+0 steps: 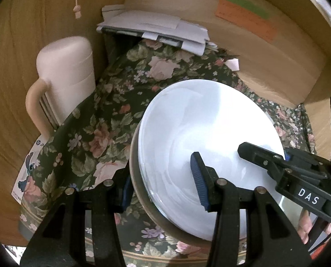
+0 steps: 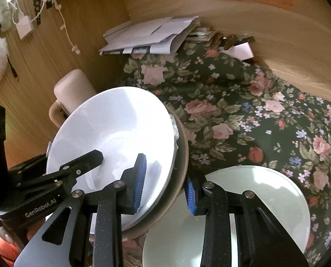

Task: Organize plates and bowls

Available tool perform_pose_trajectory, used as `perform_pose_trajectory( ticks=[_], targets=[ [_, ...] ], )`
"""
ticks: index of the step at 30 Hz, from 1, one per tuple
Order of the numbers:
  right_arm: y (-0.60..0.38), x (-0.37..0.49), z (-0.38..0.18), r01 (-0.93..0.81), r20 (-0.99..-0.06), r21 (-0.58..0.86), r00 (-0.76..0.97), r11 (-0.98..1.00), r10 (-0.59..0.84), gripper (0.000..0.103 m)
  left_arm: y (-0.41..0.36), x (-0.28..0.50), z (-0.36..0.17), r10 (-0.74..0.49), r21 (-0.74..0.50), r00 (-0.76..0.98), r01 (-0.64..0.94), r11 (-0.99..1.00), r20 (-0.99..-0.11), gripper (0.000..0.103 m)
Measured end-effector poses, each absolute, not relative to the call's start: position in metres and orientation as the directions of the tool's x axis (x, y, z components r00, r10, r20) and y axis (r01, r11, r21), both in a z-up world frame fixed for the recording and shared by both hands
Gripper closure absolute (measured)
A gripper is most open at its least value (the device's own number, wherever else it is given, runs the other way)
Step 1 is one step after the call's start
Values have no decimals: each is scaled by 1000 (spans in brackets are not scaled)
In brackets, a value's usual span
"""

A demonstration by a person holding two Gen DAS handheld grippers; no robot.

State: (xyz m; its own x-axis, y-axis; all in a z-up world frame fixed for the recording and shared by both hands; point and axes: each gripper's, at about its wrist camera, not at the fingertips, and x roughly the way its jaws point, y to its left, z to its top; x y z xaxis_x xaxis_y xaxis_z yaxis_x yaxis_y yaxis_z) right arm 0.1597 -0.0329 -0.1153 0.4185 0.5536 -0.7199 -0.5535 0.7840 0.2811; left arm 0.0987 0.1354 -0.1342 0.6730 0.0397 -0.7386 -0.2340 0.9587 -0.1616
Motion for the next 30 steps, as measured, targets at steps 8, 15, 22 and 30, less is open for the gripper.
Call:
perform_pose_trajectory(
  ticks=[8, 15, 22, 30],
  targets=[
    [-54, 151, -100, -529, -694, 270, 472, 804, 543, 74, 116, 98, -124, 17, -161, 684, -195, 967, -729, 56],
    [-75, 144, -97, -499, -686, 274, 497, 822, 531, 74, 99, 97, -120, -10, -165, 688, -159, 973, -725, 56],
    [-97, 135, -95, -466, -681, 278, 521, 840, 515, 74, 80, 95, -118, -39, -173, 692, -124, 977, -720, 56],
    [-121, 127, -97, -435, -675, 292, 537, 852, 505, 74, 59, 96, -121, -67, -183, 686, -97, 978, -725, 56]
  ],
)
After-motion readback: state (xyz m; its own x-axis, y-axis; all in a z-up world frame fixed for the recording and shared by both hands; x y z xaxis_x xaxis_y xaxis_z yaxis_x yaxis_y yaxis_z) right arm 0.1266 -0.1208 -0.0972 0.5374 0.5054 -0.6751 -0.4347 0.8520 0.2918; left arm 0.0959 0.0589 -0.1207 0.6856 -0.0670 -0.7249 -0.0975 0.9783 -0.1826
